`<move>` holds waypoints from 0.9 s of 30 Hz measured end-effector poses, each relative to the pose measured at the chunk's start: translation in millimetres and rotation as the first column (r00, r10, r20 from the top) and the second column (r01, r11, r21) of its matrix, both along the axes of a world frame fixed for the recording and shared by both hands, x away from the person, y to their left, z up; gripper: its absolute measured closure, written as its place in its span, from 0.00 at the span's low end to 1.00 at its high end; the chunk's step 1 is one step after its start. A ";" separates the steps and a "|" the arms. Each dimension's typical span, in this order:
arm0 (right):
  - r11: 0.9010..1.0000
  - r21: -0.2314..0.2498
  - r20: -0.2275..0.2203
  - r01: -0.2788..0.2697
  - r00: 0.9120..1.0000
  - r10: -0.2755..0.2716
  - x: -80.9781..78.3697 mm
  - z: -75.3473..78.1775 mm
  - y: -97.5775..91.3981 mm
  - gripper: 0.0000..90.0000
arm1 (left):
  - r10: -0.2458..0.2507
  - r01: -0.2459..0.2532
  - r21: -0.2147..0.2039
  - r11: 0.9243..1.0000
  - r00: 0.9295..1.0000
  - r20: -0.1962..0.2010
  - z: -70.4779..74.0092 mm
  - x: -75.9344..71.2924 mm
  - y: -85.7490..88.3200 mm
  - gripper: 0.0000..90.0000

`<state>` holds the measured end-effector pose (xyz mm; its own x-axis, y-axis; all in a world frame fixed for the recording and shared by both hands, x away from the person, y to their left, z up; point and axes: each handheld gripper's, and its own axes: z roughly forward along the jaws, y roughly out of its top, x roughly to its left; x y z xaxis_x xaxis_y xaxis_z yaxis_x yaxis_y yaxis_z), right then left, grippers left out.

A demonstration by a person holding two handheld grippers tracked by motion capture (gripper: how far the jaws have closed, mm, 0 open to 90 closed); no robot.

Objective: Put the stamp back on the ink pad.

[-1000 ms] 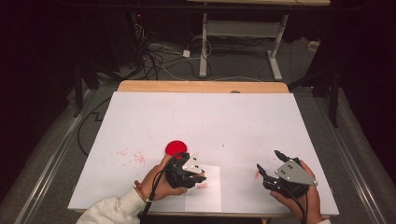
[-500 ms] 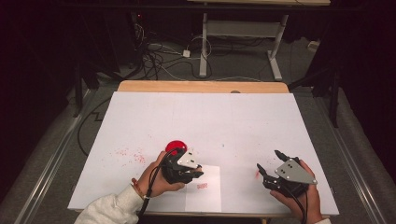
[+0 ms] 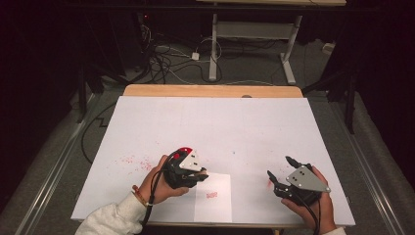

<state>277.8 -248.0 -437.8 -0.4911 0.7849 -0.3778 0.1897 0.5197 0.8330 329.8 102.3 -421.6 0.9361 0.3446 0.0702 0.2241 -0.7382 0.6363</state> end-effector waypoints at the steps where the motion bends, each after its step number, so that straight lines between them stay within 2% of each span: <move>1: 1.000 -0.003 0.000 -0.003 1.000 0.003 0.1 -0.2 0.1 0.33 | 0.009 -0.009 -0.006 1.000 1.000 0.004 0.8 1.0 1.7 0.81; 12: 1.000 -0.019 -0.012 0.000 1.000 0.000 -4.0 -2.8 -1.7 0.33 | 0.083 -0.082 -0.031 0.996 0.996 0.024 9.7 15.5 20.0 0.81; 14: 1.000 -0.009 -0.006 0.008 1.000 -0.008 -5.2 -1.5 -2.7 0.33 | 0.094 -0.093 -0.033 0.995 0.995 0.019 9.6 18.5 23.2 0.81; 21: 1.000 -0.019 -0.011 0.008 1.000 -0.008 -7.5 -3.1 -2.5 0.33 | 0.141 -0.141 -0.040 0.989 0.990 0.008 5.6 30.3 33.2 0.81; 27: 1.000 -0.009 -0.008 0.018 1.000 -0.018 -7.9 -2.9 -4.6 0.33 | 0.176 -0.177 -0.027 0.984 0.984 -0.027 -4.8 42.9 36.9 0.81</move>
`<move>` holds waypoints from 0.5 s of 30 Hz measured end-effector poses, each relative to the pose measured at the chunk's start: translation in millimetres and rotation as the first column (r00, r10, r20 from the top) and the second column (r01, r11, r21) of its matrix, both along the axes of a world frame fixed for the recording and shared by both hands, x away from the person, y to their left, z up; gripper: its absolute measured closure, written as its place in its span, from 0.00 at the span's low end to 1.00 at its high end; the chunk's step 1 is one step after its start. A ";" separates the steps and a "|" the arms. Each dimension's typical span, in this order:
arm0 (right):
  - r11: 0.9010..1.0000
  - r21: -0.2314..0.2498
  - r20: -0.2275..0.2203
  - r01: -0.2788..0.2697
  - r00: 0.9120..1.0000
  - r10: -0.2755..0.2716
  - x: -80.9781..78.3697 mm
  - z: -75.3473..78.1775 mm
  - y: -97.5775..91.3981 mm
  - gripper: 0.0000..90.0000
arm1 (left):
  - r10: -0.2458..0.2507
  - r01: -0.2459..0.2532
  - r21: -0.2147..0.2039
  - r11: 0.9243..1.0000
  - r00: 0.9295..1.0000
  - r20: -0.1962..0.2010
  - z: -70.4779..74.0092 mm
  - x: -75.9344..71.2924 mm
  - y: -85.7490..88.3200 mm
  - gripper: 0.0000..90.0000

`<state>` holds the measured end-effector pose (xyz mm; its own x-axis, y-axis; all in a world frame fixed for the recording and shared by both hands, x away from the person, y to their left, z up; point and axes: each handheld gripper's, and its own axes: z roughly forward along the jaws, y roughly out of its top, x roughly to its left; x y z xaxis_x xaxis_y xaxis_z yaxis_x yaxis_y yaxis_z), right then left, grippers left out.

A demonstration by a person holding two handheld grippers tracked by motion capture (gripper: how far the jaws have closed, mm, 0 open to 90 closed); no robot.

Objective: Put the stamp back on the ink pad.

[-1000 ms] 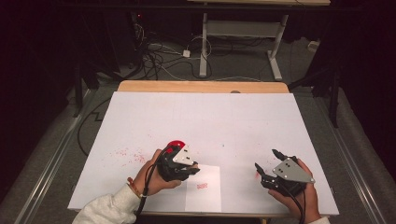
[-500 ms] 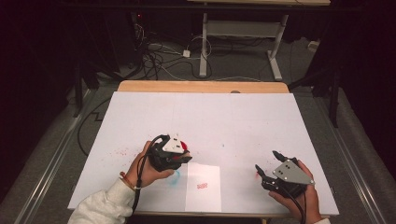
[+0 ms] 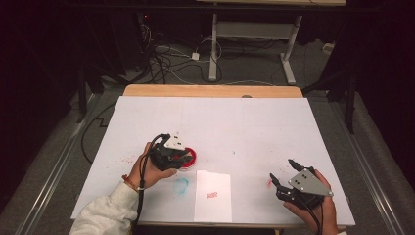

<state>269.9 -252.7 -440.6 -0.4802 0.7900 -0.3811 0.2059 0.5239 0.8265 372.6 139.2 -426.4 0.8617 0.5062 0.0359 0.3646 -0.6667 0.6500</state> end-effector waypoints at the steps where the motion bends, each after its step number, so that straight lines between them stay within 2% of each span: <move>1: 1.000 -0.004 -0.001 -0.002 1.000 0.002 0.0 -0.1 0.0 0.33 | 0.005 -0.005 0.006 1.000 1.000 -0.004 -2.0 2.1 0.4 0.81; 9: 1.000 -0.007 -0.010 -0.007 1.000 0.007 0.7 -1.4 1.2 0.33 | 0.044 -0.044 0.017 0.999 0.998 -0.039 -15.0 17.1 5.8 0.81; 15: 1.000 -0.015 -0.011 -0.008 1.000 0.008 0.5 -2.1 1.9 0.33 | 0.052 -0.050 0.036 0.998 0.997 -0.065 -23.2 23.8 3.3 0.81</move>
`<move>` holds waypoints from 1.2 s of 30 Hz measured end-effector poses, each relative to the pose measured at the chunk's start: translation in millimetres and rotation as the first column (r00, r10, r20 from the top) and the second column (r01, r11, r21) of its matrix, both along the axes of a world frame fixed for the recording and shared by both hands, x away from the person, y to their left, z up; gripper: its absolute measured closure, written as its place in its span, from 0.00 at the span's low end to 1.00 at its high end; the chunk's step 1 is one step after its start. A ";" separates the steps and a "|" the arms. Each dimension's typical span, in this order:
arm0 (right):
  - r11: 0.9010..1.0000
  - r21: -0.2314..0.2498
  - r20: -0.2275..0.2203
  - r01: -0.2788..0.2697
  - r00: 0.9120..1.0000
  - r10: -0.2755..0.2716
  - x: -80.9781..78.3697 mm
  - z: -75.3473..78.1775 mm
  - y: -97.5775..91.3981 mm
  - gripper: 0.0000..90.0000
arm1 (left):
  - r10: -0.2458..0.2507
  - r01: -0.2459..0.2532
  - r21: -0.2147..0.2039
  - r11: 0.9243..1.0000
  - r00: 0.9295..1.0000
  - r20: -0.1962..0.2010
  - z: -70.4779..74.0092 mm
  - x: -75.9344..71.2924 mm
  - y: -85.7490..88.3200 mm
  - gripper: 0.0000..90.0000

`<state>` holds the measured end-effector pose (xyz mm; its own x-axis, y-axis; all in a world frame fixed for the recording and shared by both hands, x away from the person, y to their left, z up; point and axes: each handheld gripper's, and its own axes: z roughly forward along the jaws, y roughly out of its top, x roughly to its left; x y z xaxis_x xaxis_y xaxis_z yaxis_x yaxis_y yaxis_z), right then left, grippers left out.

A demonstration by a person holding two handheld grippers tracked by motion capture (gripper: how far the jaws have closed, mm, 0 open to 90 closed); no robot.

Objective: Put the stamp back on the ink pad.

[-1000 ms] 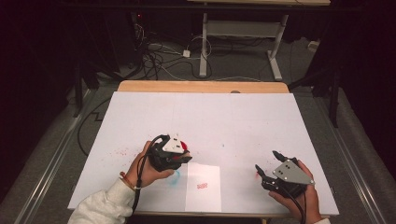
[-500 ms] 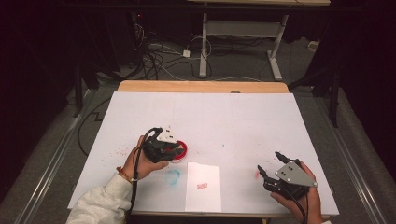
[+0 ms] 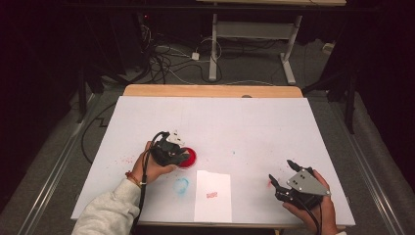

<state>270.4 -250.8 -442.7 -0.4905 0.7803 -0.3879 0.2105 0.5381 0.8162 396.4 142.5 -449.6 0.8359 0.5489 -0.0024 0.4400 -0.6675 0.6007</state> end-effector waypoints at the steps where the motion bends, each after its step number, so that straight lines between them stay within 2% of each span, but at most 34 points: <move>1: 1.000 0.000 0.000 0.000 1.000 0.000 0.1 0.0 -0.2 0.33 | 0.003 -0.003 0.002 1.000 1.000 -0.003 -1.3 0.6 -0.4 0.81; 6: 1.000 -0.002 -0.006 0.001 1.000 -0.001 0.0 -0.5 0.0 0.33 | 0.003 -0.002 0.024 1.000 1.000 -0.017 -6.1 3.0 -1.1 0.81; 11: 1.000 -0.005 -0.006 -0.001 1.000 0.001 0.3 -0.8 0.0 0.33 | 0.006 -0.005 0.012 1.000 1.000 -0.028 -8.3 4.8 -0.1 0.80; 17: 1.000 -0.011 -0.007 -0.004 1.000 0.004 0.3 -0.7 -0.1 0.33 | 0.013 -0.012 0.014 1.000 1.000 -0.027 -9.5 4.5 -1.1 0.80; 23: 1.000 -0.014 -0.009 -0.008 1.000 0.008 0.4 -0.8 0.0 0.33 | 0.013 -0.013 -0.003 1.000 1.000 -0.021 -7.5 3.9 -0.3 0.77; 32: 1.000 -0.013 -0.009 -0.009 1.000 0.008 0.0 -0.8 0.9 0.33 | 0.026 -0.025 -0.033 0.999 0.999 0.033 -0.1 -1.3 -0.1 0.68; 36: 1.000 -0.011 -0.010 -0.008 1.000 0.008 -0.1 -0.6 0.7 0.33 | 0.023 -0.019 -0.040 0.999 0.997 0.079 4.2 -6.3 -2.7 0.65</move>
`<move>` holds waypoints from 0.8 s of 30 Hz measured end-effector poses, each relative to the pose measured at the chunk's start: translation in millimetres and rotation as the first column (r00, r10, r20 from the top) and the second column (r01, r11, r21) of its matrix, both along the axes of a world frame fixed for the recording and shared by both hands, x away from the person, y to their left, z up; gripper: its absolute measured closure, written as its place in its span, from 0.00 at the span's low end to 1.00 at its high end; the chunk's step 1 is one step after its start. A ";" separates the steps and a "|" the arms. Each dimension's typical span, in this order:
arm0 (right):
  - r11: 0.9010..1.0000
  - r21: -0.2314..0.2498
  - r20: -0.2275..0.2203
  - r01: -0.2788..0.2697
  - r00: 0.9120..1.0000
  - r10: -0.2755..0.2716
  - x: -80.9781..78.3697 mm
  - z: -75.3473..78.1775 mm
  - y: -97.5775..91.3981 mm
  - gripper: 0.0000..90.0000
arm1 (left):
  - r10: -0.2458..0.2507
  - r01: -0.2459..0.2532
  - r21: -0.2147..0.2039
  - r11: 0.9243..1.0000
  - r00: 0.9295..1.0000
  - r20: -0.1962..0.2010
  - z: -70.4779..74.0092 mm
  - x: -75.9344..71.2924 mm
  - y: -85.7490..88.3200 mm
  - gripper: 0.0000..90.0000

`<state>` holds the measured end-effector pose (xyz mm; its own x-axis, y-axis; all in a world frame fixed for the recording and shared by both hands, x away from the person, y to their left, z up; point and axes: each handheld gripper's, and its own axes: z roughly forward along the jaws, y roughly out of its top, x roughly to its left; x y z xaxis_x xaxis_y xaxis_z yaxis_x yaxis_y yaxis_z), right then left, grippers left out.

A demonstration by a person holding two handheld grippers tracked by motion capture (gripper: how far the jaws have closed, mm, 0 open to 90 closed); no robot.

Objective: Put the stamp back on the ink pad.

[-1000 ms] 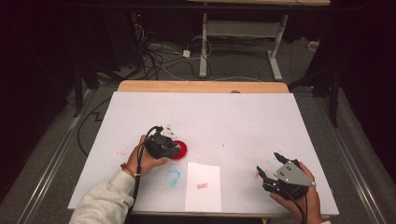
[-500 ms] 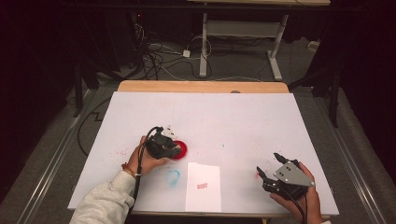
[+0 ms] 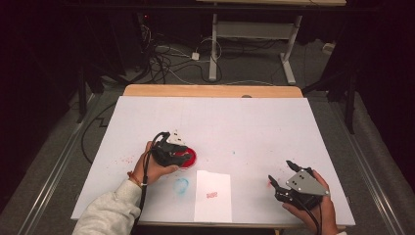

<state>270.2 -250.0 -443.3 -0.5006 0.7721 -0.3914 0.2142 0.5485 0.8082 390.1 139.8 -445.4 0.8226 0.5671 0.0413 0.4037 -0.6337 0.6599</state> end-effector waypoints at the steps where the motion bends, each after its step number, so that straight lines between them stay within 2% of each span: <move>1: 1.000 0.000 0.001 -0.001 1.000 0.001 0.1 0.0 -0.1 0.33 | -0.002 0.002 -0.002 1.000 1.000 0.016 1.5 -1.0 -0.2 0.64; 7: 1.000 -0.001 -0.008 -0.010 1.000 0.010 -0.4 -0.1 1.2 0.33 | 0.035 -0.033 -0.027 0.999 0.997 0.071 5.8 -6.2 -1.5 0.51; 13: 1.000 -0.001 -0.011 -0.016 1.000 0.016 -0.4 -0.3 1.9 0.33 | 0.067 -0.059 -0.062 0.996 0.987 0.143 10.5 -12.3 -3.1 0.34; 18: 1.000 0.000 -0.011 -0.020 1.000 0.020 -0.4 -0.5 2.1 0.33 | 0.060 -0.045 -0.080 0.996 0.980 0.188 13.7 -17.0 -5.1 0.27; 21: 1.000 0.003 -0.013 -0.021 1.000 0.021 -0.6 -0.4 2.0 0.33 | 0.068 -0.047 -0.095 0.994 0.970 0.234 16.8 -21.3 -5.3 0.25; 24: 1.000 0.014 -0.017 -0.026 1.000 0.026 -0.9 0.2 2.0 0.33 | 0.067 -0.043 -0.095 0.995 0.963 0.262 18.6 -24.5 -6.1 0.23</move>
